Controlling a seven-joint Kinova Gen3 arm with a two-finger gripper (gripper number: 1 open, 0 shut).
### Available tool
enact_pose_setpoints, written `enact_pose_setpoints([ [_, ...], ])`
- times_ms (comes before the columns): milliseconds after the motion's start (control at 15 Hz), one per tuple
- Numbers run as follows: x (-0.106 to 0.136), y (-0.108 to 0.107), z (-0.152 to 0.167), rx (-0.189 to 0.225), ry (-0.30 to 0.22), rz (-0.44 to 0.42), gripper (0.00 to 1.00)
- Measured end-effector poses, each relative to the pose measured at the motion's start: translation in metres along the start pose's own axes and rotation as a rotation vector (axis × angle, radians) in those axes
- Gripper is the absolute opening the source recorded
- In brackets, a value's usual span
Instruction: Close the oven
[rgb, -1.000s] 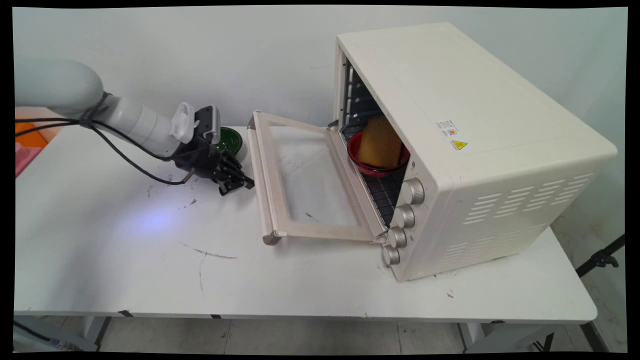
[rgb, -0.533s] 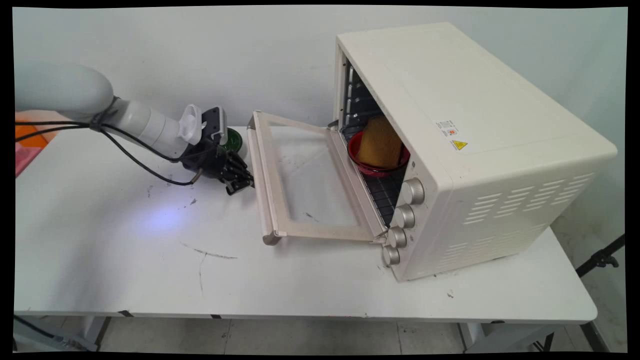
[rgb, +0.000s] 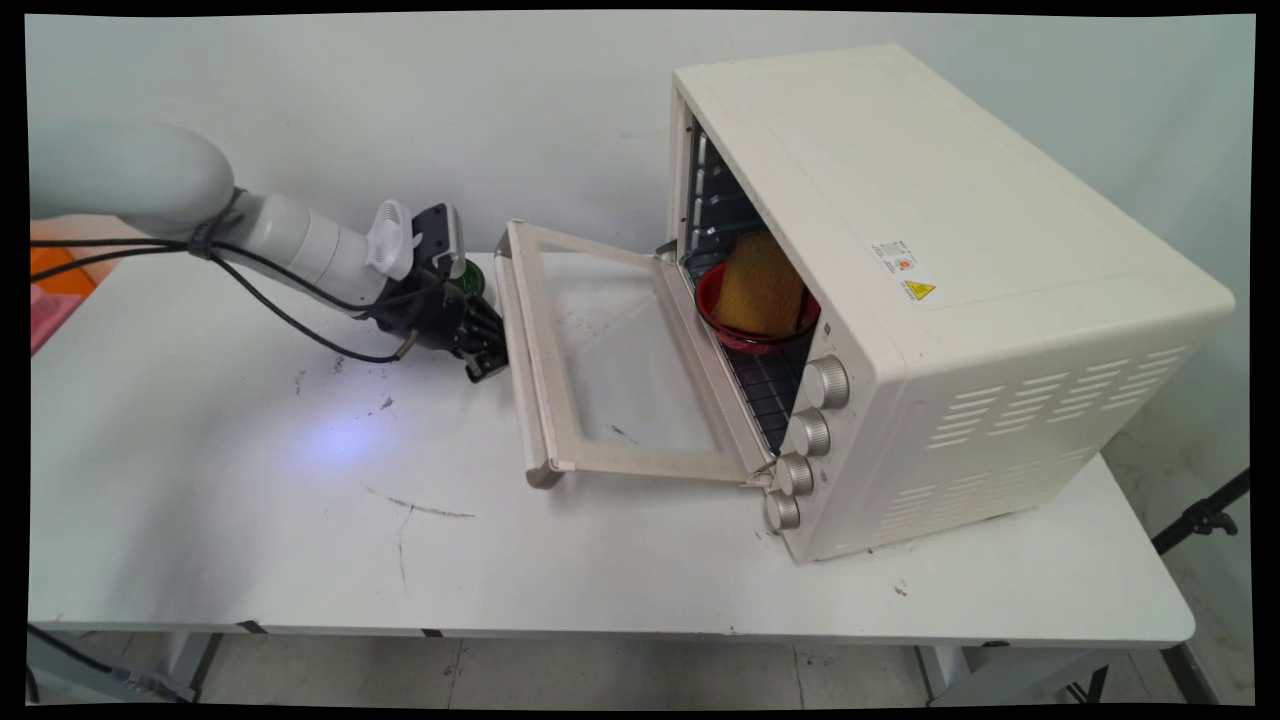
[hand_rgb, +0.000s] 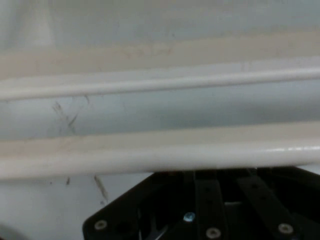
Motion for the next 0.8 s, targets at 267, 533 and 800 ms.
enact_pose_setpoints([
  [267,0.014,0.001,-0.003,-0.006,0.033,-0.012,0.0],
  [533,0.039,0.0,-0.008,-0.017,0.086,-0.019,0.0],
  [800,0.062,-0.001,-0.016,-0.021,0.134,-0.026,0.0],
])
